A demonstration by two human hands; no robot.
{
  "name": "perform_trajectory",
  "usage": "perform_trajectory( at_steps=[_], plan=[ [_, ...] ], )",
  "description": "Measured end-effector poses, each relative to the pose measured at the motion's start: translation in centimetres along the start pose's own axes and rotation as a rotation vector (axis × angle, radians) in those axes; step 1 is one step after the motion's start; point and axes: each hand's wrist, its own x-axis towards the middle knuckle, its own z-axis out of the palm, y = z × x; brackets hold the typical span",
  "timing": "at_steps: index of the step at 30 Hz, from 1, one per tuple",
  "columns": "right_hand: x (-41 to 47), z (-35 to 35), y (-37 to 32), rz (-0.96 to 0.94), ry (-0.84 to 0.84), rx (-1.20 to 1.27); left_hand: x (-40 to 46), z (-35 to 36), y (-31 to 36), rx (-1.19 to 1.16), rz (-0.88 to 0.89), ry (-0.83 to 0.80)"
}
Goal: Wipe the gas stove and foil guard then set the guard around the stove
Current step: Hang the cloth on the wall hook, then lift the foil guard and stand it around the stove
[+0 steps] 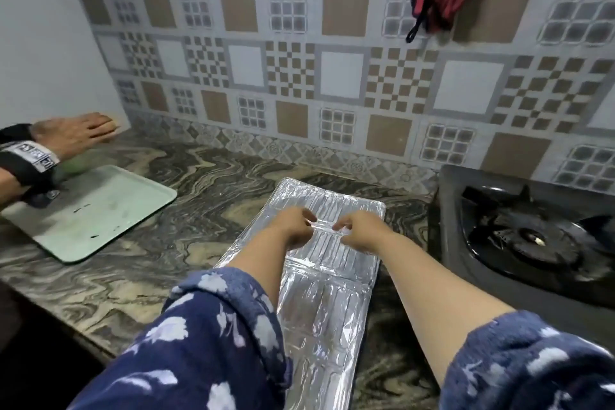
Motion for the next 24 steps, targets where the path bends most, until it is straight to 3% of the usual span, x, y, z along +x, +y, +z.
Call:
perform_trajectory(
  at_steps=[7, 13, 20, 24],
  plan=[
    [-1.3, 7.3, -3.9, -0.146, -0.113, 0.009, -6.0, 1.5, -10.8, -0.007, -0.205, 0.074],
    [-1.5, 13.7, -6.4, -0.263, -0.167, -0.036, -10.7, 2.8, -17.1, 0.144, -0.384, 0.203],
    [0.3, 19.4, -11.9, -0.507, -0.197, -0.135, -15.6, 3.0, -21.5, 0.183, -0.432, 0.299],
    [1.4, 20.9, -14.3, -0.564, -0.302, -0.235, -16.6, 3.3, -22.4, 0.153, -0.403, 0.384]
  ],
)
